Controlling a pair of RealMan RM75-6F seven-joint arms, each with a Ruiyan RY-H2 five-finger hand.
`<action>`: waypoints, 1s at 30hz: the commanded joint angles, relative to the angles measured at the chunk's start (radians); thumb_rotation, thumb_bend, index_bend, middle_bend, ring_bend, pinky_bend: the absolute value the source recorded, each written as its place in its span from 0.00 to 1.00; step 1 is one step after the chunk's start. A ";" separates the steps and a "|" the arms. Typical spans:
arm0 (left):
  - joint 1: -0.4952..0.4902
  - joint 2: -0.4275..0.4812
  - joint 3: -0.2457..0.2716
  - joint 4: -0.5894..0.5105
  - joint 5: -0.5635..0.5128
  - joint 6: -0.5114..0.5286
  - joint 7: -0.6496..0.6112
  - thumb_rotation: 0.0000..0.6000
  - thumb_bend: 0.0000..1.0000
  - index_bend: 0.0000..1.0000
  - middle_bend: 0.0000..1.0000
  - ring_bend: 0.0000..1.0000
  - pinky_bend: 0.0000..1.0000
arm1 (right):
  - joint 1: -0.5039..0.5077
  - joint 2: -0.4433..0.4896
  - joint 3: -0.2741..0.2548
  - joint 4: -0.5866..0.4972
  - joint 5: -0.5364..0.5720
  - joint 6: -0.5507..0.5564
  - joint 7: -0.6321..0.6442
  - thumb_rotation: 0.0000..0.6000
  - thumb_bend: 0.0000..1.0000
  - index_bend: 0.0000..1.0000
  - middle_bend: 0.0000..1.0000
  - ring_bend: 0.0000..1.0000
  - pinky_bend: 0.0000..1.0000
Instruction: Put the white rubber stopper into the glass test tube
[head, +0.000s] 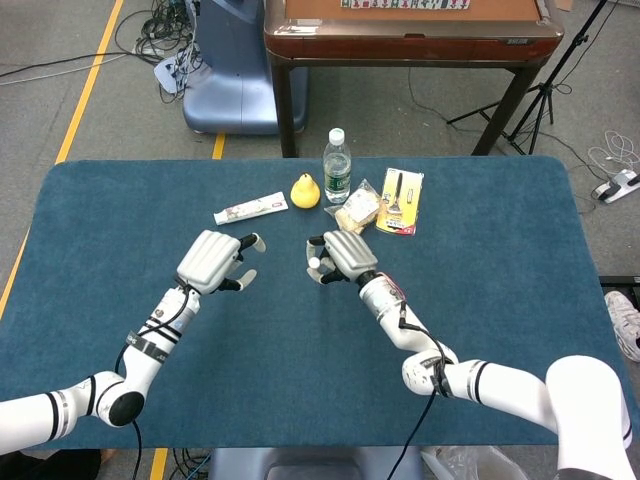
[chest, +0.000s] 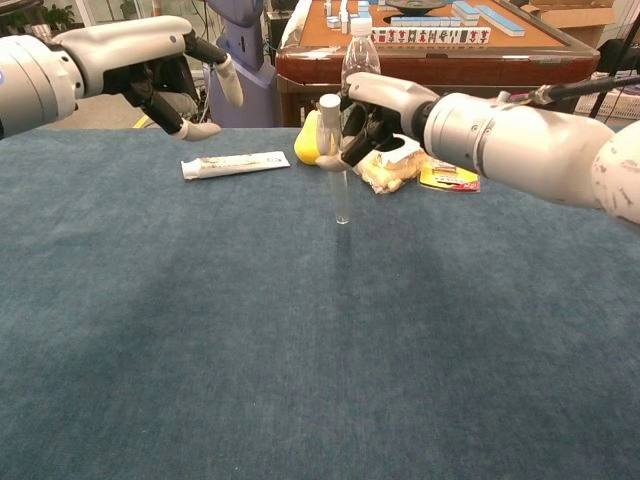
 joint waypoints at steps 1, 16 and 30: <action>0.004 0.009 -0.002 -0.005 -0.005 -0.004 -0.010 1.00 0.30 0.39 1.00 1.00 1.00 | 0.009 0.074 -0.017 -0.059 0.050 -0.025 -0.082 1.00 0.51 0.95 1.00 1.00 1.00; 0.029 0.035 0.009 -0.015 -0.011 -0.007 -0.051 1.00 0.30 0.39 1.00 1.00 1.00 | 0.177 0.193 -0.153 -0.133 0.441 -0.096 -0.400 1.00 0.51 0.96 1.00 1.00 1.00; 0.041 0.044 0.021 -0.028 -0.015 -0.008 -0.049 1.00 0.30 0.38 1.00 1.00 1.00 | 0.286 0.025 -0.194 0.069 0.531 -0.151 -0.427 1.00 0.44 0.87 1.00 1.00 1.00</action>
